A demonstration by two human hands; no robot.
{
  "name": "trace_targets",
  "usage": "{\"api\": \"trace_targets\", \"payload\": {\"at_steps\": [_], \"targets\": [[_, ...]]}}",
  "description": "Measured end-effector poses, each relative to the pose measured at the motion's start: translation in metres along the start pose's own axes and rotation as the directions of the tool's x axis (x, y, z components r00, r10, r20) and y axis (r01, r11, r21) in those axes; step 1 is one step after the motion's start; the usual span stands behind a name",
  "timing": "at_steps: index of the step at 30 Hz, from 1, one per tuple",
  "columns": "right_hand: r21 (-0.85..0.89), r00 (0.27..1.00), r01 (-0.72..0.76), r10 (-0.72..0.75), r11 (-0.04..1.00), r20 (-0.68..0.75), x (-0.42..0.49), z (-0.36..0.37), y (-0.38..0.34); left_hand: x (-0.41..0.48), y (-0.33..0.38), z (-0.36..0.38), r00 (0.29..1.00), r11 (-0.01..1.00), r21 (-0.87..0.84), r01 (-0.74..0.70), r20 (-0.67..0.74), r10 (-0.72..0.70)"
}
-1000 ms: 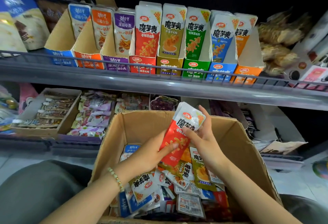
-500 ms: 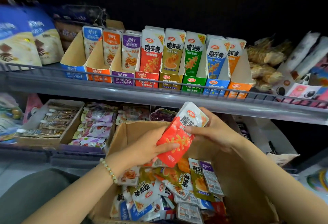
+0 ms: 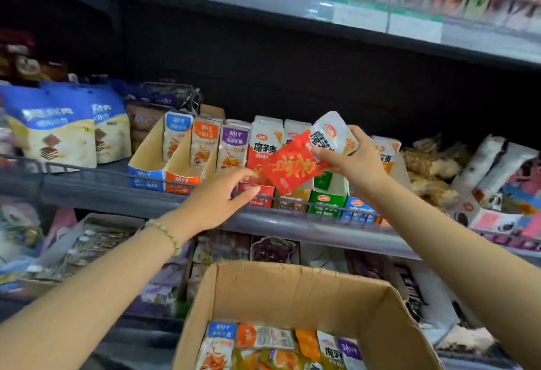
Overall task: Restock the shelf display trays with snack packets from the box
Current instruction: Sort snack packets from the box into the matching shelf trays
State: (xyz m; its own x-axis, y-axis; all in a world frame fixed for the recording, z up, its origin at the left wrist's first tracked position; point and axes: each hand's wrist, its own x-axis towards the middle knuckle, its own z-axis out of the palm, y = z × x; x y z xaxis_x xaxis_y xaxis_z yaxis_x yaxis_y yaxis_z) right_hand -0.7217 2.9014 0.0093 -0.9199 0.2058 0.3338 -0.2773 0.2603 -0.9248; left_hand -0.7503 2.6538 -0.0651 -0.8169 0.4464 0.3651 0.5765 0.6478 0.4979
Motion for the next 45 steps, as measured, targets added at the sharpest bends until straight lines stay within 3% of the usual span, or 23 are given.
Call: {"api": "trace_targets", "payload": {"at_steps": [5, 10, 13, 17, 21, 27, 32, 36, 40, 45], "targets": [[-0.064, 0.996, 0.066, -0.07, 0.996, -0.052, 0.032, 0.029, 0.002, 0.022, -0.017, -0.005, 0.999, 0.966, 0.258, 0.007, 0.046, -0.02], [-0.262, 0.991, 0.108, -0.126, 0.959, -0.051, 0.051, 0.052, 0.011, 0.035, -0.027, -0.004, 0.997, 0.981, 0.188, 0.037, 0.057, -0.049], [-0.466, 0.984, 0.173, -0.127, 0.868, 0.128, 0.06, 0.061, 0.011, 0.037, -0.03, -0.003, 0.995, 0.994, 0.096, 0.049, 0.083, -0.057], [-0.657, 0.95, 0.26, -0.068, 0.707, 0.304, 0.07, 0.077, 0.011, 0.041, -0.036, 0.001, 0.998, 0.995, 0.101, 0.021, 0.059, -0.027], [-0.79, 0.932, 0.336, -0.063, 0.512, 0.356, 0.073, 0.089, 0.02, 0.04, -0.038, 0.005, 0.999, 0.998, 0.063, 0.015, 0.031, -0.017], [-0.812, 0.902, 0.428, -0.235, 0.397, 0.361, 0.082, 0.087, 0.029, 0.037, -0.038, 0.009, 1.0, 1.0, 0.02, 0.002, -0.003, -0.002], [-0.786, 0.883, 0.469, -0.216, 0.403, 0.417, 0.079, 0.091, 0.036, 0.036, -0.04, 0.014, 1.0, 1.0, 0.021, 0.006, -0.03, -0.005], [-0.818, 0.882, 0.457, -0.297, 0.349, 0.366, 0.078, 0.092, 0.044, 0.035, -0.041, 0.017, 0.998, 1.0, 0.026, 0.01, -0.054, -0.008], [-0.759, 0.895, 0.445, -0.227, 0.474, 0.383, 0.078, 0.092, 0.049, 0.035, -0.041, 0.018, 0.999, 0.999, 0.053, 0.011, -0.044, -0.008], [-0.737, 0.9, 0.431, -0.186, 0.521, 0.395, 0.079, 0.088, 0.046, 0.03, -0.035, 0.019, 0.999, 0.986, 0.161, 0.037, -0.032, -0.032]]}}
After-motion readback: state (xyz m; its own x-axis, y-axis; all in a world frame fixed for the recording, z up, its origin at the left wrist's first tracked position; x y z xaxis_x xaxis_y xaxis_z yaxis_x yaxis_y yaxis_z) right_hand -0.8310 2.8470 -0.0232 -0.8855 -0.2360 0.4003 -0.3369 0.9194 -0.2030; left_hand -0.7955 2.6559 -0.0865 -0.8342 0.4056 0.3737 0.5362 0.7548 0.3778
